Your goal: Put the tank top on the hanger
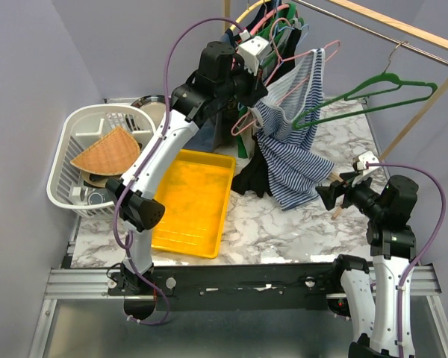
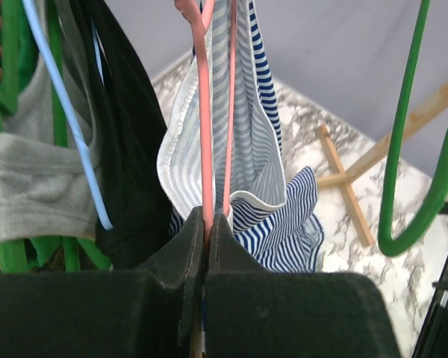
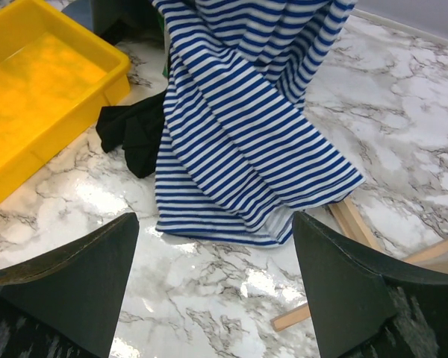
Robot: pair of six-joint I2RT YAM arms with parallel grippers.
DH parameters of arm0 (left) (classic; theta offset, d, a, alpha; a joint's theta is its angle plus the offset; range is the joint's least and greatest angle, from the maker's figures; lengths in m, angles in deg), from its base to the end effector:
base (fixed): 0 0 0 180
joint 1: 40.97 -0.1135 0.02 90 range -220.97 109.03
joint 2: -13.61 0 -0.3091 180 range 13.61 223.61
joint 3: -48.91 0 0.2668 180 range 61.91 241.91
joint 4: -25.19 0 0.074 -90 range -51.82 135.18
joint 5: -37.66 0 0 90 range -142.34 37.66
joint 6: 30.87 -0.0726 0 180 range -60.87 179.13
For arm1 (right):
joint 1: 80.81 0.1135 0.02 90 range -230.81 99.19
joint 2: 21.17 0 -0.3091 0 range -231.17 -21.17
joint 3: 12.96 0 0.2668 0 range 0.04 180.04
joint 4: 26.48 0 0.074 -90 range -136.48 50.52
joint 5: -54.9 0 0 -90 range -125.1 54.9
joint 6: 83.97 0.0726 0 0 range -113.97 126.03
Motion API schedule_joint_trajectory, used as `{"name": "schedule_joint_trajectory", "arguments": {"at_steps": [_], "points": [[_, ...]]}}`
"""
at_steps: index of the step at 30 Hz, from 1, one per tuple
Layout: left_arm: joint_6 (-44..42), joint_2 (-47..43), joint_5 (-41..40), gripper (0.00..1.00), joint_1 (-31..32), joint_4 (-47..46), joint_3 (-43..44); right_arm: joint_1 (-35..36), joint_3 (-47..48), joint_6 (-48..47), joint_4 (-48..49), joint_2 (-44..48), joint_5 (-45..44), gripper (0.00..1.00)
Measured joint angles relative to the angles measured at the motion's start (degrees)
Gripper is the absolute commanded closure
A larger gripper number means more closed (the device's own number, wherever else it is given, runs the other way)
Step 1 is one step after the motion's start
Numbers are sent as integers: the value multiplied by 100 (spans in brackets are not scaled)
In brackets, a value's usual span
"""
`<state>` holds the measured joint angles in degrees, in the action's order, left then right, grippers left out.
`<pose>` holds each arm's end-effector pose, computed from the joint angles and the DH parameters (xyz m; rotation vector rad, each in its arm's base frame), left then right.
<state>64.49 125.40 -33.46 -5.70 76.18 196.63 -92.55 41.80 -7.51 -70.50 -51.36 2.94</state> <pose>0.3853 -0.3013 0.5200 0.7163 1.7536 -0.7930 0.1258 0.0196 0.3362 -0.4661 1.7888 0.3261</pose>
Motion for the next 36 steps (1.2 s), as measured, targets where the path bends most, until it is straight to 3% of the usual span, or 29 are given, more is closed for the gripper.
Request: {"name": "schedule_joint_trajectory", "arguments": {"at_steps": [18,36], "points": [[933,848,-175,100,39,-1770,667,0,-4,0,9,-15,0,8],[1360,1698,-540,100,264,-2752,1193,0,-7,-2,7,-50,50,8]]}}
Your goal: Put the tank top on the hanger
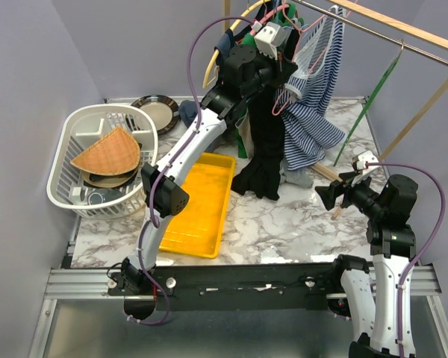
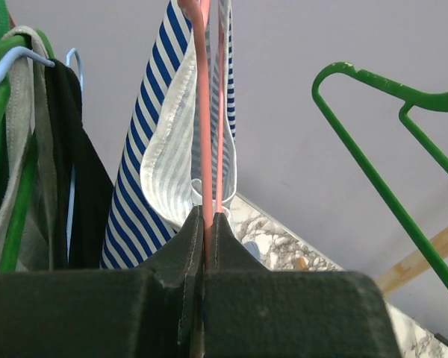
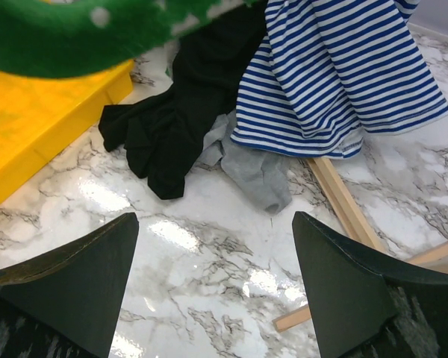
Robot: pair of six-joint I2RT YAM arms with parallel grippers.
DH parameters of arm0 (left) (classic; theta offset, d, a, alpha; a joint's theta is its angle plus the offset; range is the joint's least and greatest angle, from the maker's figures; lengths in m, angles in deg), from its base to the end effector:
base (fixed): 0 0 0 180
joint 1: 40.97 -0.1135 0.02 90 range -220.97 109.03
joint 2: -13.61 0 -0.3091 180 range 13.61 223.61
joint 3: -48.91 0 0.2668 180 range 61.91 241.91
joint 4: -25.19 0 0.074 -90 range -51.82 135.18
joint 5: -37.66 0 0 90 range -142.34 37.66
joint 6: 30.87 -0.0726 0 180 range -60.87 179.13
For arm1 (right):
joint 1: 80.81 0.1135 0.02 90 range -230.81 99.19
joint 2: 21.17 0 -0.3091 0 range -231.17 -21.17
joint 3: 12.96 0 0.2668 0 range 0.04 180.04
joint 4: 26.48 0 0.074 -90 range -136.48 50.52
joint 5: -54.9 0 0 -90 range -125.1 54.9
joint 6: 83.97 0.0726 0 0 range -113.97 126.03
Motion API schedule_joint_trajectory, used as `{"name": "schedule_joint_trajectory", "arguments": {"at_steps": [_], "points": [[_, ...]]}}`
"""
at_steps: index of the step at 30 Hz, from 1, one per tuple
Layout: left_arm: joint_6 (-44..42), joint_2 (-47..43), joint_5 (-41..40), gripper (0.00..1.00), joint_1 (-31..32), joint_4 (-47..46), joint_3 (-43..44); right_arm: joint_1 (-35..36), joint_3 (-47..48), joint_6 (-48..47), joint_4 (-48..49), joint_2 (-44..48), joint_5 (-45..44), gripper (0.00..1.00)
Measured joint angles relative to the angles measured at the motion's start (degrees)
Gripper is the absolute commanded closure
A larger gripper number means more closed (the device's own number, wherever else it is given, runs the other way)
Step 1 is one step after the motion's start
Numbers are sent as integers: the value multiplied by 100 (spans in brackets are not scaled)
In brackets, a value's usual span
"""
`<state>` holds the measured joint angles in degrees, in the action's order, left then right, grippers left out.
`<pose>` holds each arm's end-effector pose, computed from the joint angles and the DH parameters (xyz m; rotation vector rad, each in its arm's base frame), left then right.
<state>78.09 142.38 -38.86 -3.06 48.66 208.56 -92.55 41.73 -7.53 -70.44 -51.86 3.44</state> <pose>0.4519 -0.3734 0.5101 0.4482 1.4535 -0.9738 0.1275 0.0197 0.3351 -0.4698 1.7940 0.3380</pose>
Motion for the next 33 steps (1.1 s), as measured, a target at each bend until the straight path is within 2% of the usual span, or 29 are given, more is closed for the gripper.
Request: {"name": "schedule_joint_trajectory", "arguments": {"at_steps": [14,17,18,21,24,33], "points": [[350,439,-125,100,24,-474,153,0,0,0,0,0,2,8],[367,444,-142,86,37,-479,164,0,0,0,0,0,4,8],[367,444,-151,72,39,-476,164,0,0,0,0,0,4,8],[376,444,-195,51,48,-481,164,0,0,0,0,0,4,8],[317,442,-286,39,48,-472,168,0,0,0,0,2,4,8],[94,-271,-407,32,46,-63,-337,-90,0,-4,-2,96,4,8]]}}
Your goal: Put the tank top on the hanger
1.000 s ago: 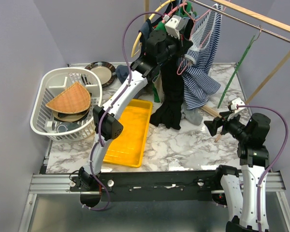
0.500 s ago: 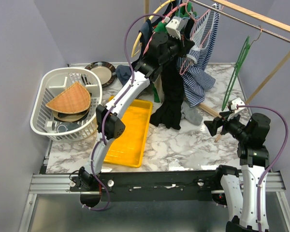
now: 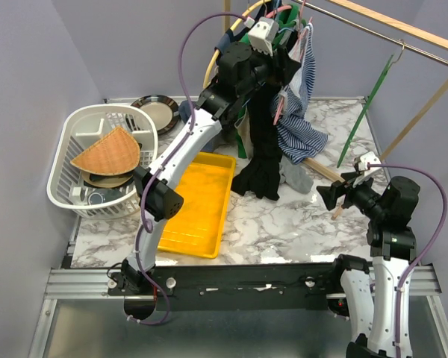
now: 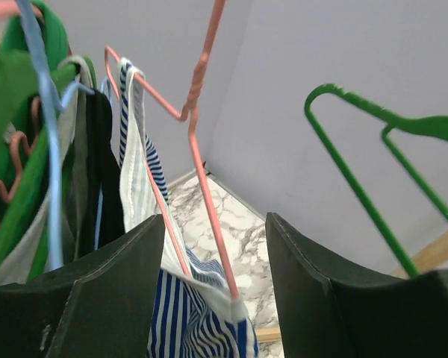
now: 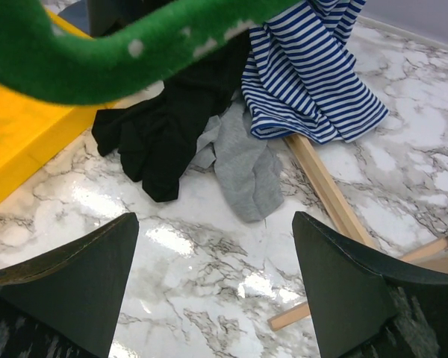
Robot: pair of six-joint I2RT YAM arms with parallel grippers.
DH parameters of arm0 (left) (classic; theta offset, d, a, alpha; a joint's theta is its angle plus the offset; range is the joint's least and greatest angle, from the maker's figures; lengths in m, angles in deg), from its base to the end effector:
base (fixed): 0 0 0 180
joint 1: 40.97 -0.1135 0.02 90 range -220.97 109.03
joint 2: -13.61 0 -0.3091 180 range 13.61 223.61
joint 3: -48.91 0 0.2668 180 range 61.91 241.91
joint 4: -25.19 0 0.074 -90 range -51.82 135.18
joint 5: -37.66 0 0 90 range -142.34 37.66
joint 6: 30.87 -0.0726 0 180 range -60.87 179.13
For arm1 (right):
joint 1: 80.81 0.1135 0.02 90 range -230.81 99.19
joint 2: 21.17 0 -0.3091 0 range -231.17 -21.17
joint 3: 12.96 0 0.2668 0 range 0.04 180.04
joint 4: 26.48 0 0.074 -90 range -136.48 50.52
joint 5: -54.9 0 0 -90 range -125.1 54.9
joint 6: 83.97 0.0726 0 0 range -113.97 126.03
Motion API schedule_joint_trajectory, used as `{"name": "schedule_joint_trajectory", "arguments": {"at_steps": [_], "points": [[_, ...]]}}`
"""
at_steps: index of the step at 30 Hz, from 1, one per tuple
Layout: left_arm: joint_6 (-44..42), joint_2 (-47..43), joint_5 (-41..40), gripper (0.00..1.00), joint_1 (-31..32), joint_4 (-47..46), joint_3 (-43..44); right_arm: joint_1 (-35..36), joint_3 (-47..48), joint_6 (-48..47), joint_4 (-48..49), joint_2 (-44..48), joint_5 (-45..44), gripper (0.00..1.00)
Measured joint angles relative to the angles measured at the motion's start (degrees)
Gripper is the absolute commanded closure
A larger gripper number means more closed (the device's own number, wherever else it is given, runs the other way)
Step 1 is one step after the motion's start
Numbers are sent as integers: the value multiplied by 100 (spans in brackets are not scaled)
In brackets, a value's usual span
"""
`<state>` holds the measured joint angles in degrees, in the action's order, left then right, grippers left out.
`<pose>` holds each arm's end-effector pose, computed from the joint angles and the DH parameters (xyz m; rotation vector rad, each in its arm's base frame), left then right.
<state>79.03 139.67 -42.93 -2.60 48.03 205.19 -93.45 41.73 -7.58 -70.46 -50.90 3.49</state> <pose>0.4449 -0.3674 0.5164 0.3814 1.4660 -0.9439 0.1241 0.0186 0.3368 -0.4608 1.7816 0.3197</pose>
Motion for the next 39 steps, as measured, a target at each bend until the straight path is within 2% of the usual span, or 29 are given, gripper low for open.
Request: {"name": "schedule_joint_trajectory", "arguments": {"at_steps": [8,13,15,18,19,23,29,34,39], "points": [[-186,-1357,9,25,0,505,-527,-140,0,-83,-24,101,50,8],[-420,-2470,125,13,0,761,-1449,-173,131,-153,-247,116,55,6],[-522,-3099,175,5,0,848,-2173,-173,304,-181,-385,116,31,6],[-702,-4089,186,1,0,706,-3504,-173,776,-190,-654,103,-118,0],[-756,-4605,173,1,-4,693,-4179,-173,1051,-166,-745,92,-205,0],[-940,-6017,-4,1,-39,588,-5921,-173,1840,39,-920,98,-680,0],[-1086,-8087,-734,1,-55,822,-7735,-273,2789,549,-1130,98,-1908,0],[-1080,-9298,-1261,1,-55,1132,-8284,-509,3268,627,-1244,98,-2573,0],[-1038,-9670,-1528,1,-55,1327,-8367,-662,3624,671,-1311,98,-2756,0]]}}
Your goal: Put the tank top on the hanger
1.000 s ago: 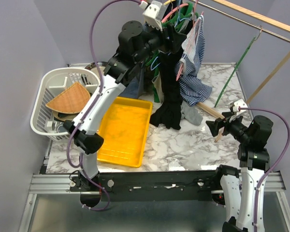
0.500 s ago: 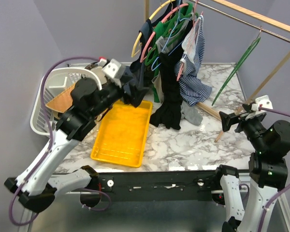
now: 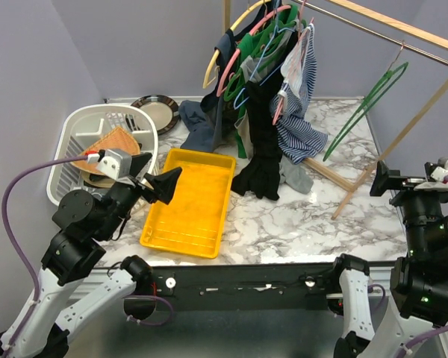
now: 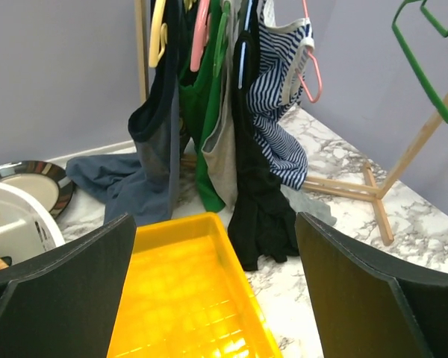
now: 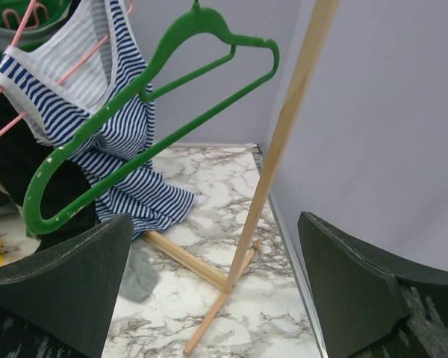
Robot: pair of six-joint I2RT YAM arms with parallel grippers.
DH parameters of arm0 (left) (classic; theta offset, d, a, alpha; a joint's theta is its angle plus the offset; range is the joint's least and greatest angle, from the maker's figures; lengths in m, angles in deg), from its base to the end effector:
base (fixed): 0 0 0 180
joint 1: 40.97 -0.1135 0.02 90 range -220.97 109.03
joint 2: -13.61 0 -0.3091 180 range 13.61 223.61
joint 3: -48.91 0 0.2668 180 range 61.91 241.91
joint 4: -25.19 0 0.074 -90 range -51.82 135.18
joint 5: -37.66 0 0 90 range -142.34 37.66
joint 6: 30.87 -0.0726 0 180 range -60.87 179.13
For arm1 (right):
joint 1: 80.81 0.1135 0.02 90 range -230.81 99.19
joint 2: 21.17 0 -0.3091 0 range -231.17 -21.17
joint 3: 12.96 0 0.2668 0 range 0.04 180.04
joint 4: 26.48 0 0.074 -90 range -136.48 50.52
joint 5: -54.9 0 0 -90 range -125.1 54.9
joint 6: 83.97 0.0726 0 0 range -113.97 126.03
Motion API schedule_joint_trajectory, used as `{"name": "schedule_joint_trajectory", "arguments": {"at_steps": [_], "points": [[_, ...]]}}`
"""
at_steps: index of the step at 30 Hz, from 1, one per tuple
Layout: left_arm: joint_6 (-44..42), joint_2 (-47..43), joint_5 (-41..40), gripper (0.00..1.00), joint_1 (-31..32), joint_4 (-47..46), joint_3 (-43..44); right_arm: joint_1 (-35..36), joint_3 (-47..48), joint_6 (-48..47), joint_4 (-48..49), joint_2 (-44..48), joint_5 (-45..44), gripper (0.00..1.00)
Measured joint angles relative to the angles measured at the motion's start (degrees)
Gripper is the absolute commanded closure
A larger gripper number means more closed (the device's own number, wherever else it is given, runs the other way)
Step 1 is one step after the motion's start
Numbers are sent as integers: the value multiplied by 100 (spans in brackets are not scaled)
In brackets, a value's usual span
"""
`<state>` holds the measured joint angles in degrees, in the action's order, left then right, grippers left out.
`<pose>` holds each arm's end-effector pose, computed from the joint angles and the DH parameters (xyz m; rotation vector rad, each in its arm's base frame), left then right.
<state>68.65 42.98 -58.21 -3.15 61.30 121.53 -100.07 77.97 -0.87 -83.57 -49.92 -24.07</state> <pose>0.0757 -0.0493 0.4661 0.2770 1.4486 -0.6007 0.0218 0.0071 0.5110 0.0040 1.4877 -0.2268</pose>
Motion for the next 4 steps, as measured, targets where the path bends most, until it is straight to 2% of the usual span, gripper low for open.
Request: {"name": "schedule_joint_trajectory", "arguments": {"at_steps": [4], "points": [[11,-2,-107,1,0,129,-31,-37,144,4,-20,0,-17,0]]}}
